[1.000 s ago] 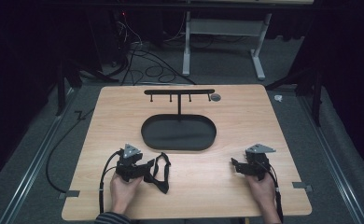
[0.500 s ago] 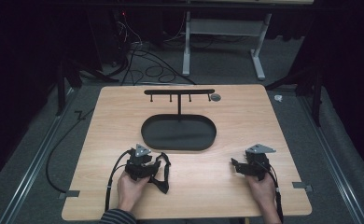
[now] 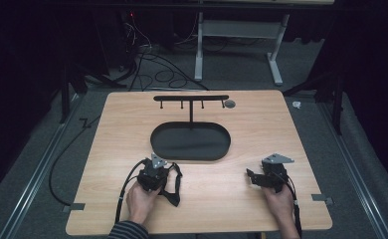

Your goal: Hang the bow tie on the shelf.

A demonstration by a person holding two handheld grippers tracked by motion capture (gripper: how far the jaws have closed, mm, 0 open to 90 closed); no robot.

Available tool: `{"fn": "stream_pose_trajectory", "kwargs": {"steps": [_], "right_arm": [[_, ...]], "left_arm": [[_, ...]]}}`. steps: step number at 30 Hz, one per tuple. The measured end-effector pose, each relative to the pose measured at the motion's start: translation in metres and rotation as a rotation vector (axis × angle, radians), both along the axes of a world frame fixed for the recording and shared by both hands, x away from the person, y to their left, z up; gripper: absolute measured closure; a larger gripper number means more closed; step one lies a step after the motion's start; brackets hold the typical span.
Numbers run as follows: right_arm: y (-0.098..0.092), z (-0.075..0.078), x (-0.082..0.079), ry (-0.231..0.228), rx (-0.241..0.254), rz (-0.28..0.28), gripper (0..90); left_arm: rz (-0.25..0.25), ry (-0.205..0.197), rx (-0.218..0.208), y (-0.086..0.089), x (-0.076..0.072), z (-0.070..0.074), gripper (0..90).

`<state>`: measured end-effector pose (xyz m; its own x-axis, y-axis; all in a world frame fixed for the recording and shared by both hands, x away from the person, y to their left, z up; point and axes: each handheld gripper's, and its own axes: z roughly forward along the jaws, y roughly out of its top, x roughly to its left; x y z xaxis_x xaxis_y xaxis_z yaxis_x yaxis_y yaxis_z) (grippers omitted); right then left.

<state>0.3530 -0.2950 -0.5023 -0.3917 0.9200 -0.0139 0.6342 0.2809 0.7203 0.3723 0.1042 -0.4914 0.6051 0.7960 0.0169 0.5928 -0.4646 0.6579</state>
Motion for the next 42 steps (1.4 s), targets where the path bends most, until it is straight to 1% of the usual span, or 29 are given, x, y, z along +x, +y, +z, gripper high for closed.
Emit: {"fn": "stream_pose_trajectory", "kwargs": {"steps": [5, 7, 10, 12, 13, 15, 16, 24, 27, 31, 32, 38, 42], "right_arm": [[0.0, 0.0, 0.0, 0.0, 0.001, 0.001, 29.4], [0.0, 0.0, 0.0, 0.0, 0.001, 0.0, 29.5], [0.0, 0.0, 0.0, 0.001, 0.002, 0.0, 29.4], [0.0, 0.0, 0.0, 0.0, 0.001, 0.0, 29.5], [0.0, 0.0, 0.0, 0.001, 0.002, -0.001, 29.4], [0.0, 0.0, 0.0, 0.0, 0.001, 0.0, 29.4], [0.0, 0.0, 0.0, 0.0, 0.002, 0.0, 29.5], [0.0, 0.0, 0.0, 0.0, 0.0, 0.001, 29.3], [0.0, 0.0, 0.0, 0.0, 0.0, 0.0, 29.3], [0.0, 0.0, 0.0, 0.002, 0.0, -0.001, 29.3], [0.0, 0.0, 0.0, 0.001, 0.0, 0.0, 29.3], [0.0, 0.0, 0.0, 0.002, 0.002, 0.0, 29.3], [0.0, 0.0, 0.0, 0.001, 0.002, 0.0, 29.3]], "left_arm": [[-0.005, 0.02, -0.012, 0.001, 0.002, 0.001, 87.7], [-0.01, 0.028, -0.03, 0.002, 0.002, 0.001, 87.9], [-0.012, 0.027, -0.067, 0.005, 0.002, 0.003, 88.0], [-0.011, 0.026, -0.094, 0.007, 0.001, 0.006, 88.0], [-0.011, 0.023, -0.101, 0.007, 0.001, 0.008, 88.0], [-0.014, 0.006, -0.107, 0.008, -0.001, 0.013, 88.0], [-0.016, 0.001, -0.121, 0.01, -0.002, 0.015, 88.0], [-0.007, 0.006, -0.207, 0.021, -0.004, 0.026, 88.0], [-0.012, -0.007, -0.206, 0.022, -0.005, 0.032, 88.0], [-0.022, -0.029, -0.227, 0.024, -0.007, 0.041, 88.0], [-0.024, -0.025, -0.24, 0.025, -0.007, 0.042, 88.0], [-0.03, -0.031, -0.257, 0.027, -0.005, 0.049, 88.0], [-0.029, -0.057, -0.259, 0.029, -0.005, 0.056, 88.0]]}}
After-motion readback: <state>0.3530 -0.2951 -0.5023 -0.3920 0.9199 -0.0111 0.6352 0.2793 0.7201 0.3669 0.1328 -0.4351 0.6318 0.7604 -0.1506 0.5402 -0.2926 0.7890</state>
